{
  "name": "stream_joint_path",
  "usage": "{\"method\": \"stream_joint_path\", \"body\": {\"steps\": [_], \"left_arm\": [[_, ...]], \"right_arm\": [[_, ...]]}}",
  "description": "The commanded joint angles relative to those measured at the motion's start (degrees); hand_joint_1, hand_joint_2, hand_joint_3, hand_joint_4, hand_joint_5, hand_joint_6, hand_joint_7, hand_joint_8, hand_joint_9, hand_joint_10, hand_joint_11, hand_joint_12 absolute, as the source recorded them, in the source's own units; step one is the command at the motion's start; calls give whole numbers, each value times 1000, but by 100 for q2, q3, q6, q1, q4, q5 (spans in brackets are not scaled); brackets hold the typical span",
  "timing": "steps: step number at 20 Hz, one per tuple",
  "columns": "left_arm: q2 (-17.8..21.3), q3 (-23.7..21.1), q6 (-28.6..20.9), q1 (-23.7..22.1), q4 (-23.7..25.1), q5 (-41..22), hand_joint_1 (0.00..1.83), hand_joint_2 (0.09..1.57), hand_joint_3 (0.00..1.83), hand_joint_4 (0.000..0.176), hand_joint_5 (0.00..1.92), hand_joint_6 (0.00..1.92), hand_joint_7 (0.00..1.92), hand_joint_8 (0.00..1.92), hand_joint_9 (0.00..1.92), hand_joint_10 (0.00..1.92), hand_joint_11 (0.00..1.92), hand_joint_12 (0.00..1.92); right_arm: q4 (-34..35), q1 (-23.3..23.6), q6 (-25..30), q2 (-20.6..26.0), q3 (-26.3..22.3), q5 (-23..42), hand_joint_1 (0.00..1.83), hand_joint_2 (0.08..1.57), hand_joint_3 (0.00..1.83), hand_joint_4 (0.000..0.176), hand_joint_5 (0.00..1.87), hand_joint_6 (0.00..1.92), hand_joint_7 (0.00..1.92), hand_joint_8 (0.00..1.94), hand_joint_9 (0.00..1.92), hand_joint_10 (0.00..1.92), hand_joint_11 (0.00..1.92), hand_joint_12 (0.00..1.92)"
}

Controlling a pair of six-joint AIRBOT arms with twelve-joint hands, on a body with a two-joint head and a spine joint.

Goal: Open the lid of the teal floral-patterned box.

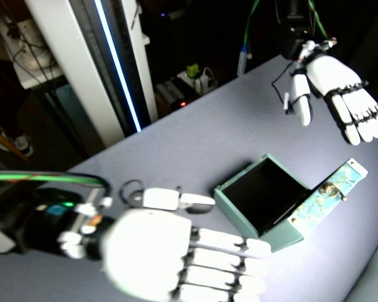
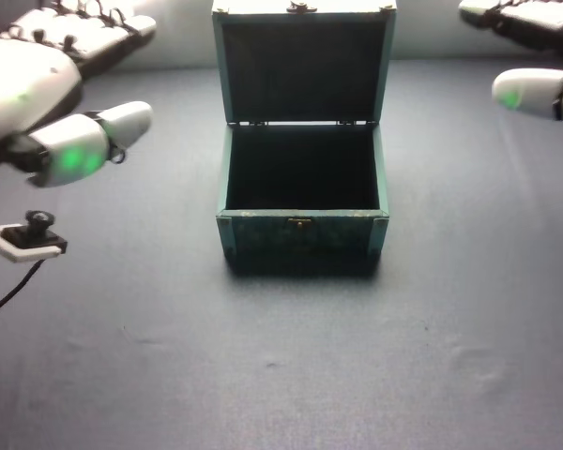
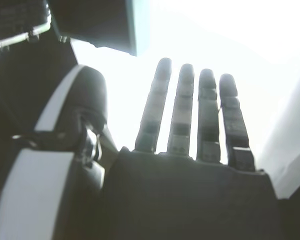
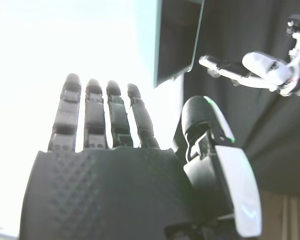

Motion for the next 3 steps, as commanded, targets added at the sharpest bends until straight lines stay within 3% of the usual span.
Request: {"method": "stream_joint_path", "body": {"steps": [1,3], "left_arm": [[111,-56,-132,52,29,-1245,77,1552,0,0,190,5,147,6,65,3,6,70],[251,-270,-464,338,152,-1954,331,1522,3,0,188,0,161,1,113,1,8,210]], "right_arm": [[337,-12,27,91,-92,1242,0,1429,1,0,104,2,91,3,80,6,59,113],[648,-338,27,323,-476,2235,0,1452,9,0,86,0,53,0,10,0,5,95]]}}
